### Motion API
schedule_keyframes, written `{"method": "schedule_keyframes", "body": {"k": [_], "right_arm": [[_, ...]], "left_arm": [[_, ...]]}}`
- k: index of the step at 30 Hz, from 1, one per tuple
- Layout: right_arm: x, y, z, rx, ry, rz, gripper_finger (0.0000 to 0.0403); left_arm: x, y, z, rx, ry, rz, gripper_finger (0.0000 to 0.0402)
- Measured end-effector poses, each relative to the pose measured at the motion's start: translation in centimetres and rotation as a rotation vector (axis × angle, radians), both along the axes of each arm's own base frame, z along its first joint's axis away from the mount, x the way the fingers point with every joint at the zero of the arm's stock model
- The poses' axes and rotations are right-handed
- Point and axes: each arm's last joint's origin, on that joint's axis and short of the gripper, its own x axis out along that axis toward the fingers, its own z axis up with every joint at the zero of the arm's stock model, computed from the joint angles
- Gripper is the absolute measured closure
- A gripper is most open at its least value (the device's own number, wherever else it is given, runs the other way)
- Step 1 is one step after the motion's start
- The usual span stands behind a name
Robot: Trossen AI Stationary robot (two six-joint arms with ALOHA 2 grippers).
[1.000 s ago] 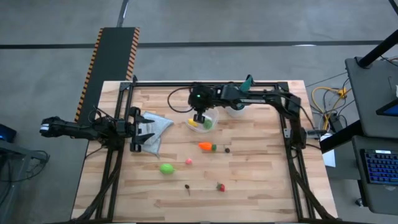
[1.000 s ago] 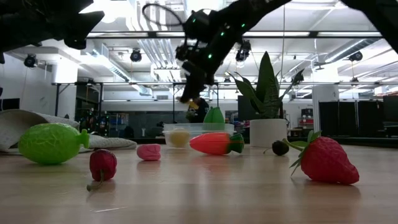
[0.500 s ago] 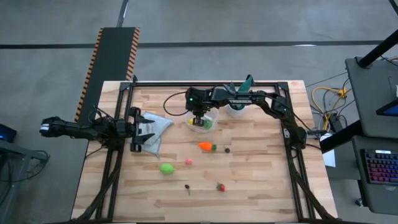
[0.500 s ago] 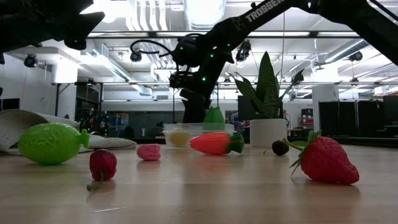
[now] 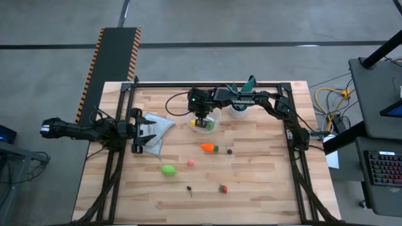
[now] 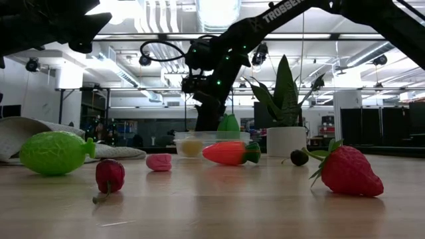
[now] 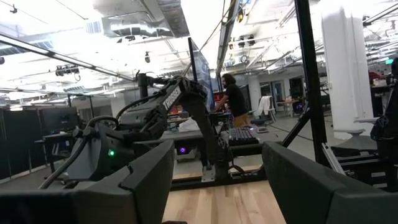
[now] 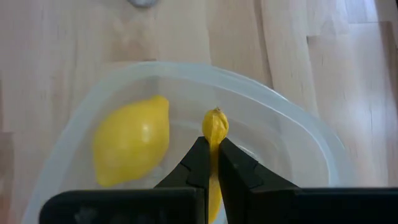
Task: Pick and placing Produce into tupperware
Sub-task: Put the yellow corn into the transparent container, then put the black cherry into the transparent container
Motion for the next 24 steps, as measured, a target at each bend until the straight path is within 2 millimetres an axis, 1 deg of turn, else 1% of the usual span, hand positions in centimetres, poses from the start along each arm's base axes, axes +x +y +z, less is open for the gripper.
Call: {"method": "schedule_keyframes", "body": {"k": [6, 9, 18, 22, 24], "right_arm": [[0.0, 0.0, 0.0, 0.006, 0.000, 0.006, 0.0390], [0.0, 0.1, 0.0, 0.011, -0.002, 0.016, 0.0381], [0.0, 0.1, 0.2, 0.027, -0.009, 0.004, 0.0300], [-0.1, 0.1, 0.6, 0.032, -0.017, -0.009, 0.0274], [-0.2, 0.2, 1.2, 0.039, -0.023, -0.024, 0.0267]], "left_arm": [[0.0, 0.0, 0.0, 0.000, 0.001, 0.000, 0.0171], [0.0, 0.0, 0.0, 0.000, 0.001, 0.000, 0.0171], [0.0, 0.0, -0.1, 0.000, 0.002, 0.000, 0.0171], [0.0, 0.0, -0.1, 0.000, 0.002, 0.000, 0.0171], [0.0, 0.0, -0.1, 0.000, 0.002, 0.000, 0.0171]]}}
